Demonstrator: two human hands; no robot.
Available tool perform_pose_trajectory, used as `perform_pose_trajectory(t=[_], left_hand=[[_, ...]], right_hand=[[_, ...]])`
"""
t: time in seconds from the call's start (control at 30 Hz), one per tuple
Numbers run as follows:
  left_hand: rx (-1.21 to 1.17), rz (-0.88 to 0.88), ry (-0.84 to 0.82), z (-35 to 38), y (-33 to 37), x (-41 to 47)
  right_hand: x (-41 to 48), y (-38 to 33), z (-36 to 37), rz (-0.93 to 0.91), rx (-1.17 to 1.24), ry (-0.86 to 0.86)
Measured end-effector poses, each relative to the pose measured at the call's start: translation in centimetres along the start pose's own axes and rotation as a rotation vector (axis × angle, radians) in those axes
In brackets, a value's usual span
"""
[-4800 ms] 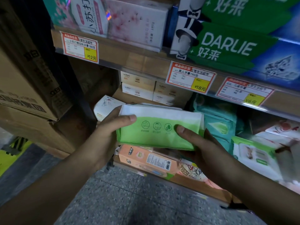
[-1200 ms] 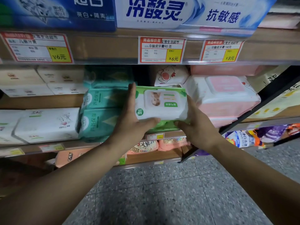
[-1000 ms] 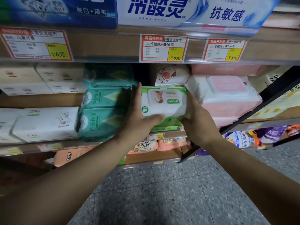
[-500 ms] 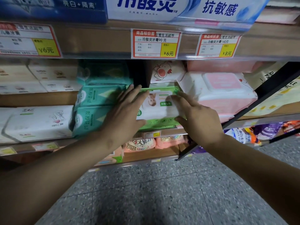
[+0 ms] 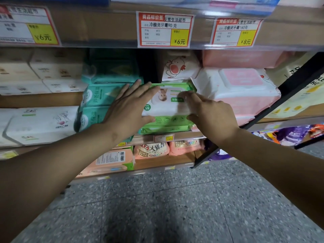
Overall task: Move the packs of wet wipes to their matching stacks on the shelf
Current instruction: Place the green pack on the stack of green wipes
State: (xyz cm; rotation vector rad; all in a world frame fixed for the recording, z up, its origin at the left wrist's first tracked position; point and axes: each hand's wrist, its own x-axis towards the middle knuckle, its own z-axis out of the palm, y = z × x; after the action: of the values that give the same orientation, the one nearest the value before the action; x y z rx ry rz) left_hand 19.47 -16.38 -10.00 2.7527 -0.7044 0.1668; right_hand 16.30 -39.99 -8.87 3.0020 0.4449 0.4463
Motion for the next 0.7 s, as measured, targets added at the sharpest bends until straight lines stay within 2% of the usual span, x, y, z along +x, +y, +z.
perform_pose_trajectory(t=[0.3, 0.47, 0.7], left_hand=[[0.01, -0.024, 0.007, 0.3, 0.1, 0.3], [0.037, -0.037, 0.022, 0.6, 0.5, 0.3], [0.078, -0.107, 0.017, 1.0, 0.0, -1.0]], right_hand=[[-0.1, -0.2, 1.1, 0.032, -0.038, 0.035], [-0.2, 0.2, 2.1, 0.015, -0.077, 0.06], [-1.4, 1.5, 1.7, -0.065, -0.012, 0.082]])
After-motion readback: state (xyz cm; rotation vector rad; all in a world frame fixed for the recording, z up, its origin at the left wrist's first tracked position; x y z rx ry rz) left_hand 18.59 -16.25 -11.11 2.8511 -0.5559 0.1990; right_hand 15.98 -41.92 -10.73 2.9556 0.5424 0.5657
